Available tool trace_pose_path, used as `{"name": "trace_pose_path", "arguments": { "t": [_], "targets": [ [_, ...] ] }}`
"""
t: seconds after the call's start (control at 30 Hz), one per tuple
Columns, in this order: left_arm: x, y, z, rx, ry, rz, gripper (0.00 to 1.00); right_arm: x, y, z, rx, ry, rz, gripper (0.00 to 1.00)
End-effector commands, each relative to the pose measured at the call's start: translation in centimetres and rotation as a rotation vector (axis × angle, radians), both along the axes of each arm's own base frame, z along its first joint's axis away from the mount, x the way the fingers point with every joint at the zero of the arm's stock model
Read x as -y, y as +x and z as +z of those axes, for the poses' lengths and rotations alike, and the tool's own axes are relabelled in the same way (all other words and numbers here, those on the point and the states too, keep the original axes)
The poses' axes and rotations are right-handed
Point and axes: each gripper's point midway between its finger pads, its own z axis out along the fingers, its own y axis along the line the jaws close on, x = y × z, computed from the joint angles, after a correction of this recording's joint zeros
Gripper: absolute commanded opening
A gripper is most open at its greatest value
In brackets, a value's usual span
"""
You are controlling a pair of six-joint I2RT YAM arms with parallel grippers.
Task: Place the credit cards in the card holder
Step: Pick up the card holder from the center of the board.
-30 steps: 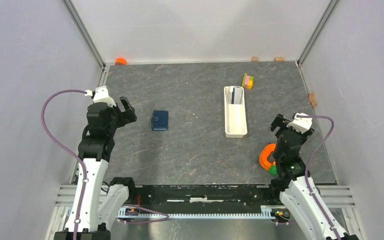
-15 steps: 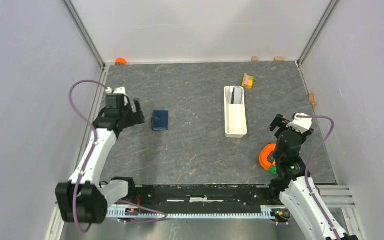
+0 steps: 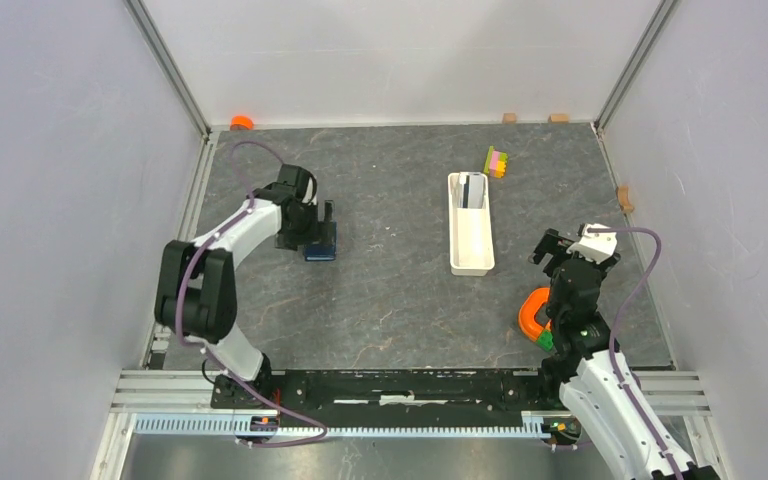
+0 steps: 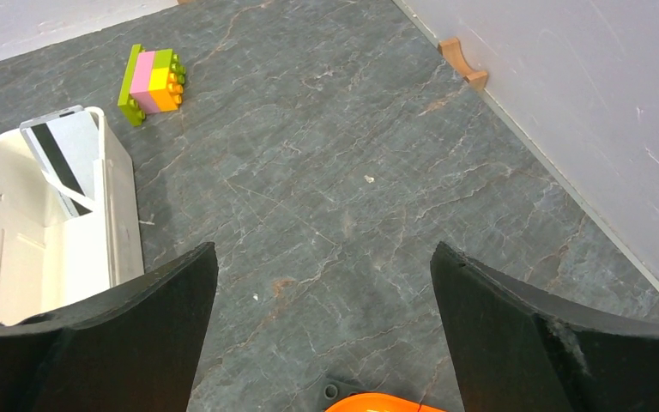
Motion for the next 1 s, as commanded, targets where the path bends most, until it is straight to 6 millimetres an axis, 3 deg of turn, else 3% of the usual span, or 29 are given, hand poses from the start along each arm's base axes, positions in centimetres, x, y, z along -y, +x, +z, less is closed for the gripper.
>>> {"name": "trace_pose_path", "arguments": {
  "t": [0.0,0.23,0.53,0.63,0.8,0.97],
  "targets": [
    [0.4,1.8,-1.1,-0.031,0.081,-0.032,1.0,-0.6,0.6,1.9,0.048,0.021,0.026,0.98],
    [0.2,2.0,-3.0,-0.062,0.261,-0.087,1.0,-1.0,0.8,1.7,0.042,0.018,0.051,0.98],
    [1.8,1.8,-5.1,-0.119,0.197,-0.124,1.0,-1.2,0.9,1.4,0.038,0.016,0.063,0.98],
    [1.8,1.6,-5.3,-0.127,0.195,-0.13,0.92,-1.2,0.9,1.4,0.039,0.018,0.062,0.98],
    [1.8,1.4,-4.1,-0.085,0.177,-0.133,0.7,-1.6,1.0,1.6,0.043,0.018,0.09,0.98],
    [2.9,1.0,0.1,0.055,0.089,-0.14,0.65,-4.4,1.6,2.7,0.083,0.016,0.26,0.98]
  ]
}}
